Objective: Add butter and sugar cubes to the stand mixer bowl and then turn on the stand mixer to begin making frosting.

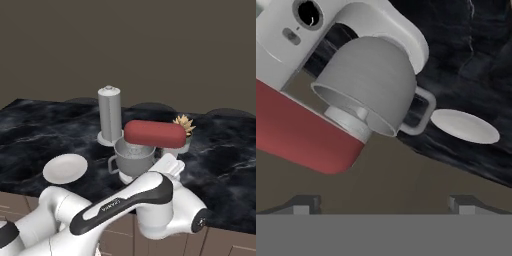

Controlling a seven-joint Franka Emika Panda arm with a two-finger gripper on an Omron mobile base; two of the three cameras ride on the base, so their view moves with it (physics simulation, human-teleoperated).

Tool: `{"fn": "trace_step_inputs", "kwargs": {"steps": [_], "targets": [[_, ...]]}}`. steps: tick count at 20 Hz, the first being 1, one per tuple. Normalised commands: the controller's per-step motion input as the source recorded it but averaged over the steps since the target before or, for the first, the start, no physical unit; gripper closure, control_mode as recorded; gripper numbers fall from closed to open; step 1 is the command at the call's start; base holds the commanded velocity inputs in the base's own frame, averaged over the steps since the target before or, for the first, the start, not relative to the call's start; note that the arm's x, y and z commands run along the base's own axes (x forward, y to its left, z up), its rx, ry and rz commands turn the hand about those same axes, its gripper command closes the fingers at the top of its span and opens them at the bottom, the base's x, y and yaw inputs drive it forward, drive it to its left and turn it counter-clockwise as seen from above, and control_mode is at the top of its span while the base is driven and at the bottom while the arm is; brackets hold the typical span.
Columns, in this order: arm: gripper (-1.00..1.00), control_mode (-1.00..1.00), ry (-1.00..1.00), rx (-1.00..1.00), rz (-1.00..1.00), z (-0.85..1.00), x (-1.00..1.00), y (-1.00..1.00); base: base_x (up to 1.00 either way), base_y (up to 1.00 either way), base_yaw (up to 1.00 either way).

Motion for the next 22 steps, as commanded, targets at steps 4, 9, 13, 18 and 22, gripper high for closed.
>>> {"fn": "trace_step_inputs", "kwargs": {"steps": [4,9,13,18,22], "targets": [[-1.0,-1.0,-0.02,0.0,0.0,-0.18,0.0,-0.19,0.0,0.0,0.0],[-1.0,-1.0,-0.01,0.0,-0.05,-0.13,0.0,-0.15,0.0,0.0,0.0],[-1.0,-1.0,0.0,0.0,-0.14,-0.19,0.07,-0.04,0.0,0.0,0.0],[-1.0,-1.0,0.0,-0.01,-0.17,-0.35,0.27,0.0,0.0,0.0,0.0],[-1.0,-1.0,0.03,-0.02,-0.13,-0.31,0.31,0.0,0.0,0.0,0.0]]}}
